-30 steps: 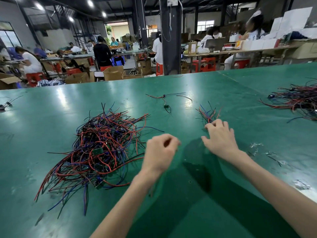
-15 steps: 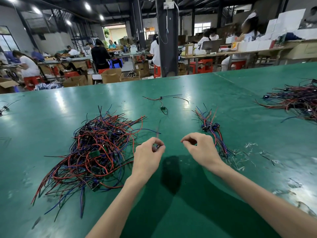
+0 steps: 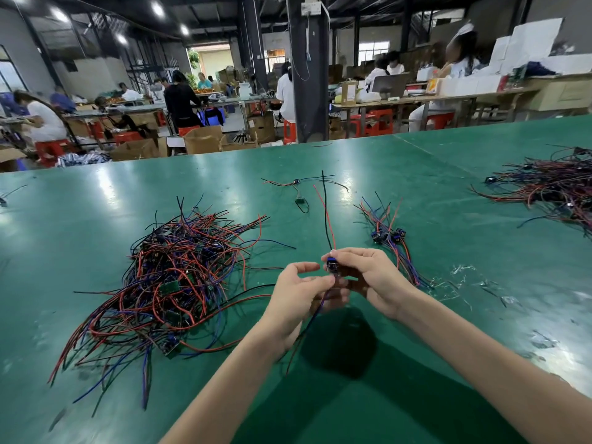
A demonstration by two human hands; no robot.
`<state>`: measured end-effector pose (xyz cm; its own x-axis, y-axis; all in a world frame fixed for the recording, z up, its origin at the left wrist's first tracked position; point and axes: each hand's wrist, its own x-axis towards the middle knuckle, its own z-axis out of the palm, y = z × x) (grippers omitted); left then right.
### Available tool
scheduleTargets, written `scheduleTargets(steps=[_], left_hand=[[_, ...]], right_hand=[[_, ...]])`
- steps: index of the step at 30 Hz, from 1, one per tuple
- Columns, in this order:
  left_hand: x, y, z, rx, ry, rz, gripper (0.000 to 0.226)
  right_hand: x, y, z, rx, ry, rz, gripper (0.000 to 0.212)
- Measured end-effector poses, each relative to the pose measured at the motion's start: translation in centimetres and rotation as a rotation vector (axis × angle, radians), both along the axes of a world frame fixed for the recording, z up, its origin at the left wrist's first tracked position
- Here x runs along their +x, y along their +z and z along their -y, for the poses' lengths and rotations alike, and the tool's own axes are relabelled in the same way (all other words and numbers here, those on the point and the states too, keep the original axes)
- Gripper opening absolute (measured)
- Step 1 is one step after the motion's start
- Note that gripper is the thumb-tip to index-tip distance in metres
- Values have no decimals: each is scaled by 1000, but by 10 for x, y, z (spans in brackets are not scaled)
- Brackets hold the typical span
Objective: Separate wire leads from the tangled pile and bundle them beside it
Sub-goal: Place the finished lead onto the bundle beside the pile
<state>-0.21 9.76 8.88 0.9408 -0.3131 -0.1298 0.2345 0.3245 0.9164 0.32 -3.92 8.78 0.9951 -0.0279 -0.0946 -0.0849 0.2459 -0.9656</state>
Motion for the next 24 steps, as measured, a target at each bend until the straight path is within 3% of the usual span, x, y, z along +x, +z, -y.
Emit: scheduleTargets(steps=[4,6,11,17,24], left_hand=[[6,-1,-1,199,91,46,6],[10,-2,-5,241,125,113,11],[13,0,-11,154,8,123,14],[23,-2,-18,-63,-82,-126,11],[21,-8,-16,31,12,-43,13]], right_hand=[[-2,5,2,28,45,-29,17],[-3,7,4,38,102,-68,16],[-7,3,-3,-37,263,-79,16],[-8,4,-4,3,296,-77,15],[-7,7,-3,45,364,-235,22]])
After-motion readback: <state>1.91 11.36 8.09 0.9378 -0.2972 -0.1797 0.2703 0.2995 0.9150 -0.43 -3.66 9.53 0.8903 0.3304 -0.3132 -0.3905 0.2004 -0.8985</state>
